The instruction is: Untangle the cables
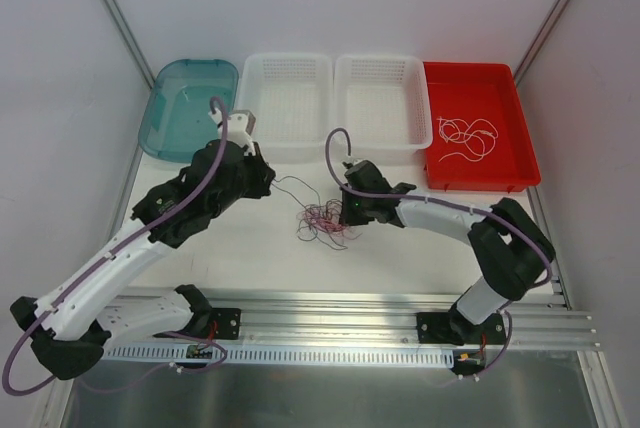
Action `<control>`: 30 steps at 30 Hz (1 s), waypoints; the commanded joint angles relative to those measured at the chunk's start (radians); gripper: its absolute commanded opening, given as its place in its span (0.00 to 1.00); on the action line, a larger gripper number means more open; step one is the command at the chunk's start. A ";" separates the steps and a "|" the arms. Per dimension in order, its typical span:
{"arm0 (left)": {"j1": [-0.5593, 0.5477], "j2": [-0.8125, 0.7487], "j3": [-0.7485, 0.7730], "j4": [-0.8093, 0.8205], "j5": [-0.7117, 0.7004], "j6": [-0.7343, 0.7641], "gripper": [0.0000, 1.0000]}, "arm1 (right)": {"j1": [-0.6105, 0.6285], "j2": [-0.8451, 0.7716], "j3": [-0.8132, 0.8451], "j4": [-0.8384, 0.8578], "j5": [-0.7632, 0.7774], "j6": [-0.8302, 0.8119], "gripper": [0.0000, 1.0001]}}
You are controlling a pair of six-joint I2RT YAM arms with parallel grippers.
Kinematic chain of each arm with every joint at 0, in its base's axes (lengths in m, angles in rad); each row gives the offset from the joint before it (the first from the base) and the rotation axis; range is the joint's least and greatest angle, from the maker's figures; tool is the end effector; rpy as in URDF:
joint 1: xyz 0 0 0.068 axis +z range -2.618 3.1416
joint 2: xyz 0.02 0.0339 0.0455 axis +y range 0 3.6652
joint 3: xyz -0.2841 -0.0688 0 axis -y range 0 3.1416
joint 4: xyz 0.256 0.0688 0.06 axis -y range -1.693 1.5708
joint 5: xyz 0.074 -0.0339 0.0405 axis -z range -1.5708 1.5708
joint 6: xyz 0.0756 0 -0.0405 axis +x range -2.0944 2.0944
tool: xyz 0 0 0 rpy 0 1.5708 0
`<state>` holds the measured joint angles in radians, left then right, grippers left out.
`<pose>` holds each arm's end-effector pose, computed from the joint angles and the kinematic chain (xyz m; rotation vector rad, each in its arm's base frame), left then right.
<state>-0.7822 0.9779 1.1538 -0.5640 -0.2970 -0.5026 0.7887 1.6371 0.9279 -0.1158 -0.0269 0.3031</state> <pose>0.1846 -0.1522 0.3976 0.0786 1.9811 -0.5574 0.2619 0.2665 0.1659 -0.6054 2.3904 0.5292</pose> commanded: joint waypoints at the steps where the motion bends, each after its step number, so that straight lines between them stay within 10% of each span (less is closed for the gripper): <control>1: 0.055 -0.044 0.082 -0.079 -0.137 0.081 0.00 | -0.055 -0.140 -0.055 -0.100 0.133 -0.050 0.05; 30: 0.618 0.100 0.510 -0.284 -0.260 0.326 0.00 | -0.345 -0.477 -0.228 -0.343 0.194 -0.160 0.08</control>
<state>-0.2043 1.0737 1.5955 -0.8326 -0.5095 -0.2203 0.4664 1.2011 0.7155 -0.4179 0.1585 0.1658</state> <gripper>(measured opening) 0.009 0.086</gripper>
